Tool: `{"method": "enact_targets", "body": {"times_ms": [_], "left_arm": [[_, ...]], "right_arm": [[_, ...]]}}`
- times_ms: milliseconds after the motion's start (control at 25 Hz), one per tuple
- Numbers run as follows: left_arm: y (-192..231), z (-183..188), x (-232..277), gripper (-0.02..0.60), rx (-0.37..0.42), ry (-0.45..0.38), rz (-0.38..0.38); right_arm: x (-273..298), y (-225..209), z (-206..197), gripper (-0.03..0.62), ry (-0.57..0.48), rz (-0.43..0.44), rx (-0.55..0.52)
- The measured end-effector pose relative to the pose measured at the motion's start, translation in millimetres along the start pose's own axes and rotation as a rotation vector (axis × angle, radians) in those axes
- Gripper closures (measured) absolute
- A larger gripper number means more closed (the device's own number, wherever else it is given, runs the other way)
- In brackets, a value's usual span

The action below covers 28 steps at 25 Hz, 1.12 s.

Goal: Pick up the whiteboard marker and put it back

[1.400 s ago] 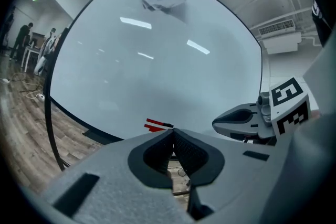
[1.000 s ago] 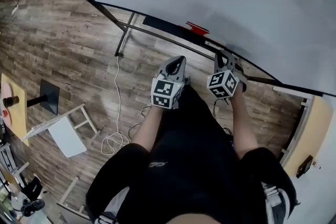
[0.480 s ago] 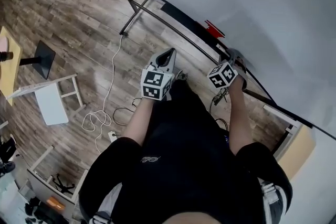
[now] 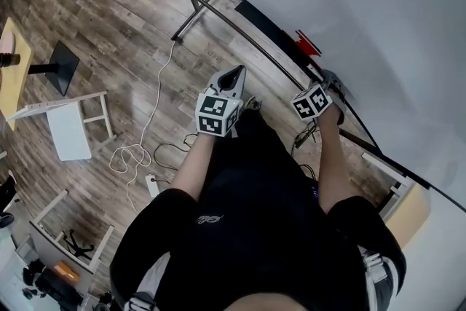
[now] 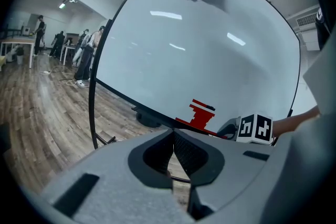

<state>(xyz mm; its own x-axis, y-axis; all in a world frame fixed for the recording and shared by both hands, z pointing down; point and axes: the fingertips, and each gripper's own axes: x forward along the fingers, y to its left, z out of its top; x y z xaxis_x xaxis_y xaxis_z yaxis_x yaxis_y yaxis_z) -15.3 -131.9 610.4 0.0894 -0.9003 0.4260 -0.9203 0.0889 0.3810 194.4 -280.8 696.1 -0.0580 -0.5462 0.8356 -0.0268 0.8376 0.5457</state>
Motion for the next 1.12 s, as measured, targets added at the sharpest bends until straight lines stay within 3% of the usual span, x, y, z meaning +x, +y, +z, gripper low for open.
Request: {"method": "enact_targets", "body": {"times_ms": [640,840,1120], "left_arm": [[0,7,-6,0.575,-0.004,0.014,-0.033],[-12,20,2,0.575,0.042,0.018,-0.092],[-36,27,12,0.575,0.1,0.034,-0.185]], "right_arm": [[-3,-7,-2,0.539,0.002,-0.032,0.034],[-27,-13,0,0.539,-0.058,-0.071,0.117],[-78,-24,14,0.54,-0.223,-0.135,0.298]]}}
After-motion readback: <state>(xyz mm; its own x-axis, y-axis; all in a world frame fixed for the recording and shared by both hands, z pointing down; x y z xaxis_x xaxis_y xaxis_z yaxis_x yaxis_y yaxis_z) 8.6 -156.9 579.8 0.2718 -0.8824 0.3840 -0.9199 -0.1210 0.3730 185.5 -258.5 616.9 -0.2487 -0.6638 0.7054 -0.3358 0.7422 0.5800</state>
